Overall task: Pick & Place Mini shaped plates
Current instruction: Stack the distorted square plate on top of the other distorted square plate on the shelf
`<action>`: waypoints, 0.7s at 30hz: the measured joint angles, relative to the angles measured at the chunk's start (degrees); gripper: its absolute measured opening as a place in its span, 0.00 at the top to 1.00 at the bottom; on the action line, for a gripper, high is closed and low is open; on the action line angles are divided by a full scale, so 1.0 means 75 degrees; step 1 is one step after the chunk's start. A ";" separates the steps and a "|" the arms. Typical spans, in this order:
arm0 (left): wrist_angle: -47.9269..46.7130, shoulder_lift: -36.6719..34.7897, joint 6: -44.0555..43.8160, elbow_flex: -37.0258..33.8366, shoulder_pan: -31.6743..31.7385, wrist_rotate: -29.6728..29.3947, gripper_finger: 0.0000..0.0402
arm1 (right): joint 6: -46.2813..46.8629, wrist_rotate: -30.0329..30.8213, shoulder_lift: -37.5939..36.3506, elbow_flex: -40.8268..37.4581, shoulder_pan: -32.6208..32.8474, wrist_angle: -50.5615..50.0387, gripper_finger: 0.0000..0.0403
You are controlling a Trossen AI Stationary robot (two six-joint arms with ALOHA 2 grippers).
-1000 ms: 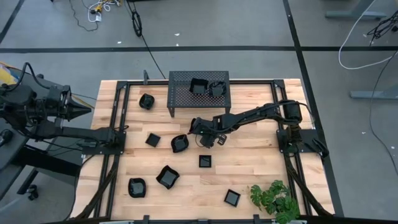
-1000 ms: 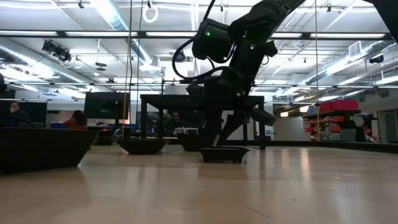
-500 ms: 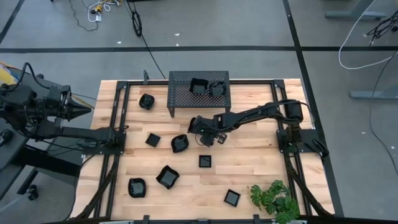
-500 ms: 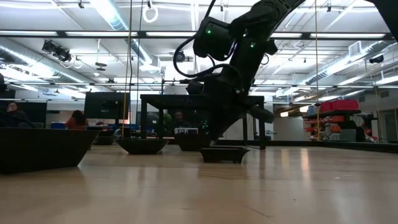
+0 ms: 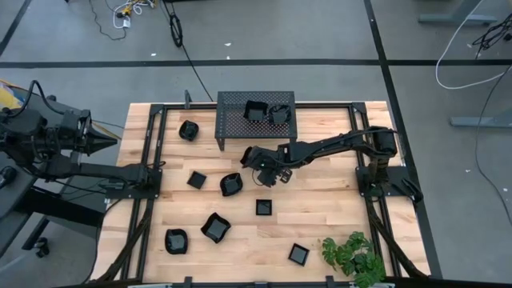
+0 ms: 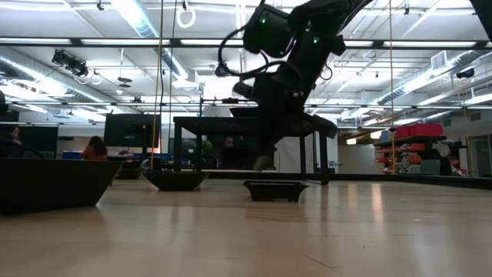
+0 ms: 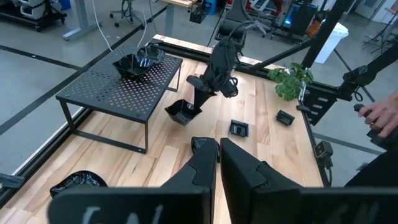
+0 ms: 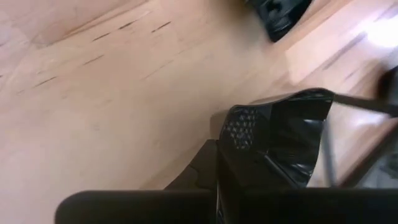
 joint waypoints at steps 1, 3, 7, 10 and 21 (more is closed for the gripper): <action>0.0001 0.0000 0.0000 0.0000 -0.0002 0.0003 0.94 | -0.0094 -0.0001 -0.0072 0.0000 0.0030 0.0003 0.99; 0.0000 0.0000 0.0000 0.0000 -0.0002 0.0003 0.94 | -0.0261 -0.0004 -0.0250 0.0000 0.0111 0.0029 0.99; 0.0001 0.0000 0.0000 0.0000 -0.0002 0.0003 0.94 | -0.0715 -0.0009 -0.0662 0.0000 0.0311 0.0027 1.00; 0.0000 0.0000 0.0000 0.0000 -0.0002 0.0003 0.94 | -0.1104 -0.0007 -0.1059 0.0000 0.0449 0.0026 1.00; 0.0002 0.0000 0.0000 0.0000 -0.0001 0.0003 0.94 | -0.2158 0.0849 -0.2259 0.0003 0.0161 0.0088 1.00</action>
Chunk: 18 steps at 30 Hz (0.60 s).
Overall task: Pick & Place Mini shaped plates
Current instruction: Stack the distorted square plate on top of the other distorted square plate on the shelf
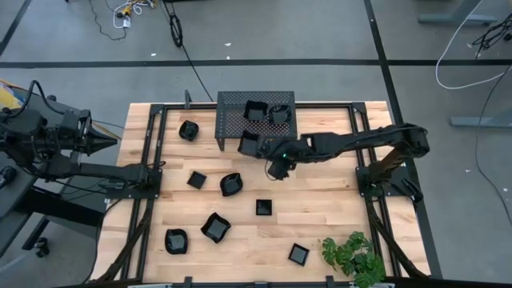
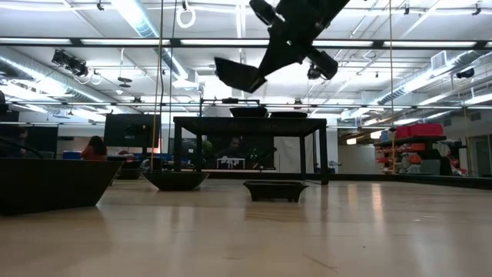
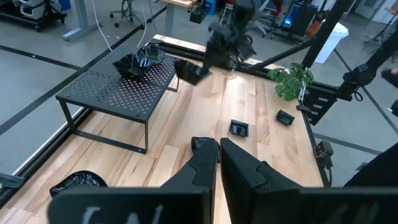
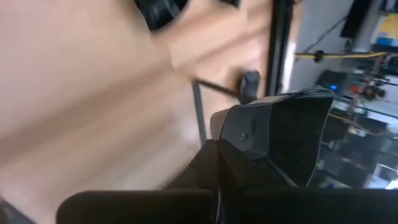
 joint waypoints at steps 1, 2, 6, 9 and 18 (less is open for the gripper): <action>0.0000 0.0000 0.0000 0.0000 0.0001 -0.0001 0.94 | -0.0146 0.0007 -0.0068 0.0000 -0.0105 0.0003 1.00; -0.0001 0.0000 0.0000 0.0000 0.0000 0.0000 0.94 | -0.0241 0.0010 -0.0116 0.0000 -0.0199 0.0036 1.00; -0.0002 0.0000 0.0000 0.0000 -0.0001 0.0000 0.94 | -0.0386 0.0007 -0.0164 0.0067 -0.0677 -0.0006 1.00; -0.0002 0.0000 0.0000 0.0000 0.0000 -0.0003 0.94 | -0.0662 0.0007 -0.0164 0.0270 -0.1036 -0.0056 1.00; -0.0001 0.0000 0.0000 0.0000 0.0001 -0.0001 0.94 | -0.1730 -0.0106 -0.0161 0.1181 -0.1752 -0.0458 1.00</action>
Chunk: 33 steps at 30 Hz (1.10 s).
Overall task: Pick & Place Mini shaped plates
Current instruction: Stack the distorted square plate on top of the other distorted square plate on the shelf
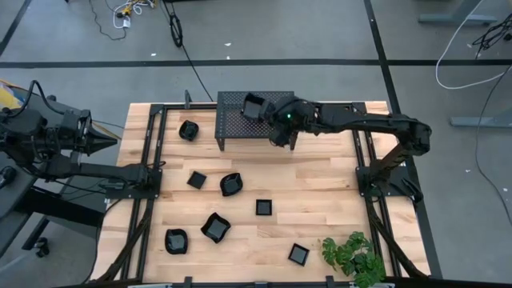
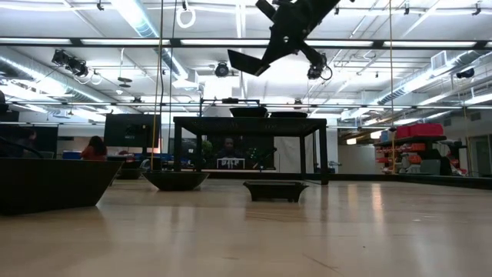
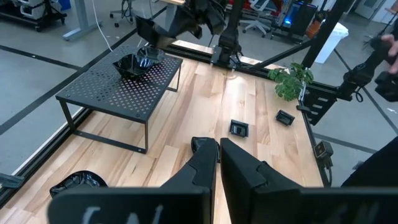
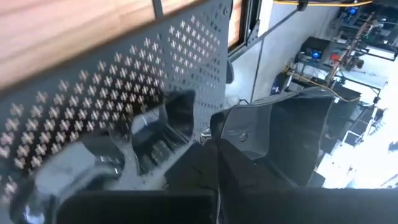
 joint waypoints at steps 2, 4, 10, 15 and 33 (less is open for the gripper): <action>0.0000 0.0000 0.0000 0.0000 -0.0001 -0.0001 0.94 | -0.0224 -0.0104 0.0000 0.0093 -0.0181 -0.0022 1.00; 0.0000 0.0000 0.0000 0.0000 -0.0002 0.0001 0.94 | -0.0443 -0.0213 0.0000 0.0135 -0.0387 -0.0139 1.00; 0.0002 0.0000 0.0002 0.0000 -0.0002 0.0001 0.94 | -0.0671 -0.0624 0.0064 0.0142 -0.0872 -0.0409 1.00; 0.0002 0.0000 0.0000 0.0000 0.0001 -0.0002 0.94 | -0.0688 -0.0839 0.0314 0.0142 -0.1002 -0.0485 1.00; 0.0000 0.0000 0.0000 0.0000 -0.0001 -0.0002 0.94 | -0.0878 -0.0974 0.0970 0.0142 -0.1136 -0.0471 0.99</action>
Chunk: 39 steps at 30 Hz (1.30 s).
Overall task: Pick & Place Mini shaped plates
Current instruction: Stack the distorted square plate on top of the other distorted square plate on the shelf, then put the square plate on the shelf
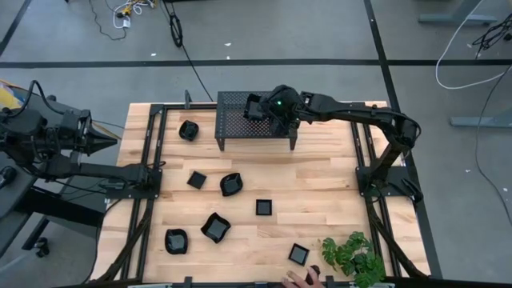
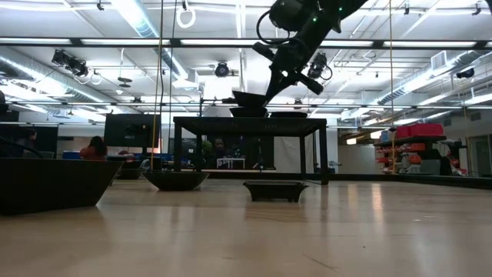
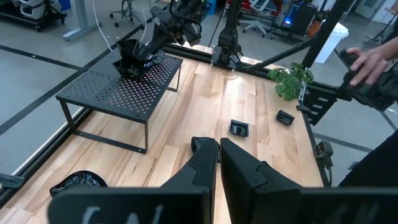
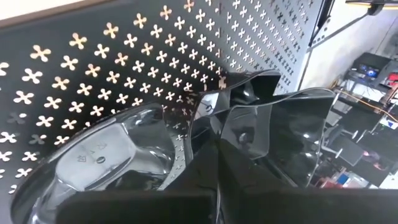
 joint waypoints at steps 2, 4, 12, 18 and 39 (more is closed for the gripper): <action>0.0000 0.0000 0.0000 0.0000 0.0002 0.0000 0.94 | 0.0005 0.0000 0.0000 0.0000 0.0001 0.0000 0.99; -0.0002 0.0000 0.0000 0.0000 0.0000 0.0002 0.94 | 0.0012 0.0000 0.0000 0.0000 0.0000 0.0026 0.99; 0.0001 0.0000 0.0000 0.0000 0.0001 0.0000 0.94 | 0.0029 0.0000 0.0000 0.0000 -0.0003 0.0020 0.98; -0.0002 0.0000 0.0000 0.0000 0.0001 0.0001 0.94 | 0.0061 0.0000 0.0000 0.0000 0.0000 0.0020 0.93; -0.0001 0.0000 0.0000 0.0000 0.0001 0.0002 0.94 | 0.0061 0.0000 -0.0029 -0.0003 -0.0001 0.0279 0.75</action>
